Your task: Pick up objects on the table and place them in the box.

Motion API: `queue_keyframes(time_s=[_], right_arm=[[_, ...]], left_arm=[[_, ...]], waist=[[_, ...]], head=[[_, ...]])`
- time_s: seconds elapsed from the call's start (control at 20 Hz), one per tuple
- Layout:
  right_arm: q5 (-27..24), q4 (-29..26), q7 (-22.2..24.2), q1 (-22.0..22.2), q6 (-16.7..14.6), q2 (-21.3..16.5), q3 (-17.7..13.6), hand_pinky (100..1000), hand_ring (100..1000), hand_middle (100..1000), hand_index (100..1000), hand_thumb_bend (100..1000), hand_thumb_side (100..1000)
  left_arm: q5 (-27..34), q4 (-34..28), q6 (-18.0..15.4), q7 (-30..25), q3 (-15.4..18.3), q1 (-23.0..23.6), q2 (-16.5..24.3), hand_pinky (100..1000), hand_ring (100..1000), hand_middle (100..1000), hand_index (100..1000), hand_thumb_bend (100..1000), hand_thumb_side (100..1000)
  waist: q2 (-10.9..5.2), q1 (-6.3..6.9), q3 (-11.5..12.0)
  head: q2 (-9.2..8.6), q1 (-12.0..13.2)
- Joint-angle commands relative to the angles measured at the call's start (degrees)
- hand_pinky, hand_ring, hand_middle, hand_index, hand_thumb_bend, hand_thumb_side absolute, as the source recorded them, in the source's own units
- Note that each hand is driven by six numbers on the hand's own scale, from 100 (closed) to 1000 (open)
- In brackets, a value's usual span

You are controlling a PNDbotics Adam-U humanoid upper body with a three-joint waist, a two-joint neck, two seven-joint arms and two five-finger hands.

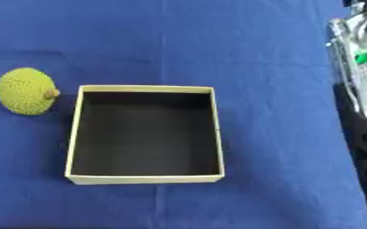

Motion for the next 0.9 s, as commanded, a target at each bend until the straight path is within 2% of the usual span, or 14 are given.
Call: queue_keyframes(time_s=[0.05, 0.2, 0.35, 0.9], right_arm=[[-0.40, -0.92, 0.05, -0.86, -0.09, -1.07, -0.41, 738, 668, 646, 760, 378, 718], [-0.45, -0.92, 0.03, -0.84, -0.04, -1.11, -0.41, 738, 668, 645, 759, 378, 717], [-0.50, -0.92, 0.00, -0.78, 0.01, -1.18, -0.40, 738, 667, 645, 758, 379, 716], [-0.75, -0.92, 0.01, -0.88, 0.03, -0.95, -0.25, 737, 666, 644, 757, 379, 713]], left_arm=[[-1.70, 1.94, 1.23, -1.36, 0.25, -2.79, -0.48, 986, 950, 915, 904, 790, 335], [-4.27, 6.11, 3.18, -3.92, -0.44, -5.97, -2.76, 986, 951, 916, 904, 796, 323], [-6.35, 10.29, 2.90, -6.46, -0.41, -8.53, -4.73, 988, 953, 917, 905, 795, 334], [-8.02, 25.27, -4.19, -12.78, -1.78, -15.64, -11.78, 998, 960, 922, 912, 785, 372]], waist=[[-1.56, 0.56, -0.36], [-1.61, 0.63, -0.56], [-1.59, 0.66, -0.62], [-1.60, 0.65, -0.87]], head=[[-0.35, 0.35], [-0.25, 0.60], [-0.20, 0.82], [-0.40, 1.59]])
